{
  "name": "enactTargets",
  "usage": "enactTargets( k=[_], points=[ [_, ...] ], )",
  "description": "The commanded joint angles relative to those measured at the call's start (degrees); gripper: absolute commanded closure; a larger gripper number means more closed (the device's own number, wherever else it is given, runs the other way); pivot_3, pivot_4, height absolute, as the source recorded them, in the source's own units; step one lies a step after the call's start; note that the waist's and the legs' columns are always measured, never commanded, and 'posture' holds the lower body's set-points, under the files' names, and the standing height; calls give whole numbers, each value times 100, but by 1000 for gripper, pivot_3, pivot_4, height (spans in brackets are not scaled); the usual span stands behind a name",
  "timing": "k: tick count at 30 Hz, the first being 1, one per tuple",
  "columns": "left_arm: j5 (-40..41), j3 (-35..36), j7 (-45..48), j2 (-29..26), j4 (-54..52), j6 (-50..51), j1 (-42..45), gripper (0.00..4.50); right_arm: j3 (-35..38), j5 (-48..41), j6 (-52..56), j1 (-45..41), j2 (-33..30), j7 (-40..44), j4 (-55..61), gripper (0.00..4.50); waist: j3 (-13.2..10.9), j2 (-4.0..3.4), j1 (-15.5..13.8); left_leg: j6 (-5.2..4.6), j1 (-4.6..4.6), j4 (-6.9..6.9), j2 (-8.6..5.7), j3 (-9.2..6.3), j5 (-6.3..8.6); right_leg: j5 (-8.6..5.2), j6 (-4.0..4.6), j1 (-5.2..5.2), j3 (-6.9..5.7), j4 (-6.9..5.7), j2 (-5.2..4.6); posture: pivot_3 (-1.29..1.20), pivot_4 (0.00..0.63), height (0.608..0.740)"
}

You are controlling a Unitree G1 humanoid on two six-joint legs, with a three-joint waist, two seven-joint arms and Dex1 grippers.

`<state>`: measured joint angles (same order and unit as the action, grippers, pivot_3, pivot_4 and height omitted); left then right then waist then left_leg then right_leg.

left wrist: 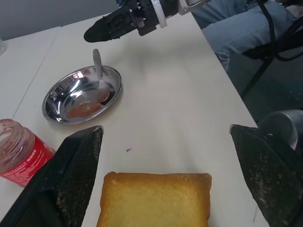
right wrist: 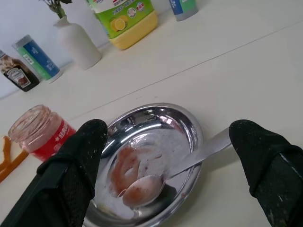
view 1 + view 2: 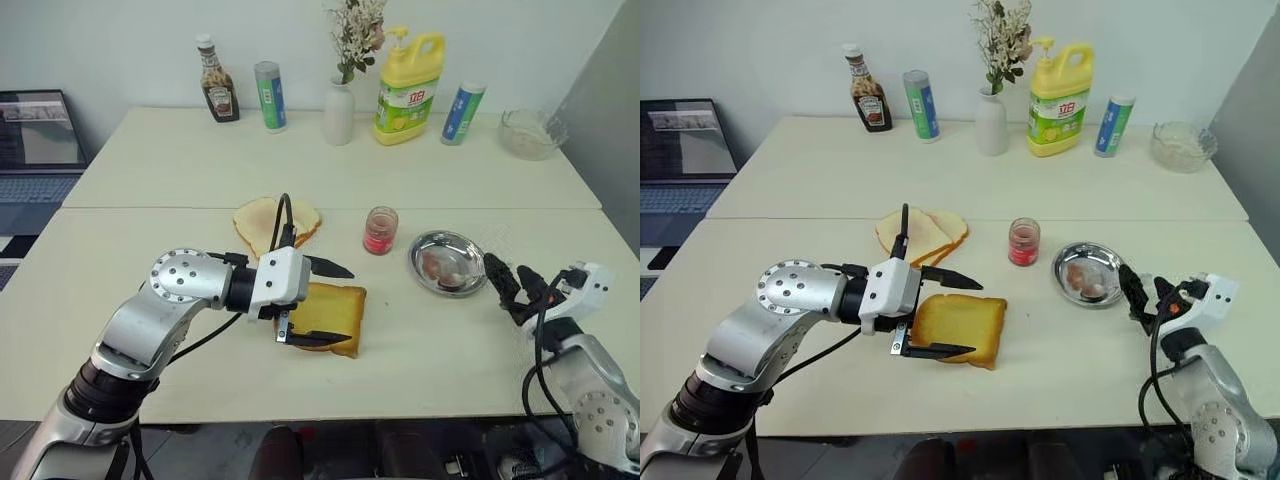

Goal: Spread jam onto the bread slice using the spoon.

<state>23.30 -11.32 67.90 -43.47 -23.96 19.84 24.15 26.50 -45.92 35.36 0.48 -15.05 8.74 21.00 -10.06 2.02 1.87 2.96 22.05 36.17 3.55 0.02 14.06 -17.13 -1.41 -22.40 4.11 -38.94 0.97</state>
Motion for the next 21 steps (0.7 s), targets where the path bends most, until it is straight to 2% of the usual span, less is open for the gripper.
enactTargets(
  k=[1,13,21],
  points=[
    [-88,49,-96,3,-159,-95,-70,30,285,-213,-70,-198,-22,-115,-192,0,-1,-1,0,0,1,0,0,-2,0,0,0,0,0,0,0,0,150,740],
    [-217,-23,-170,93,-178,-102,-89,30,371,-464,-109,-777,82,-272,-1019,0,-2,-9,2,0,-2,0,0,0,0,0,0,0,0,-3,1,0,150,740],
    [-237,10,-157,83,-164,-94,-79,30,378,-659,-39,-871,181,-308,-1119,0,-3,-12,2,0,-1,0,0,-1,0,0,0,0,1,-3,0,0,150,740]
  ],
)
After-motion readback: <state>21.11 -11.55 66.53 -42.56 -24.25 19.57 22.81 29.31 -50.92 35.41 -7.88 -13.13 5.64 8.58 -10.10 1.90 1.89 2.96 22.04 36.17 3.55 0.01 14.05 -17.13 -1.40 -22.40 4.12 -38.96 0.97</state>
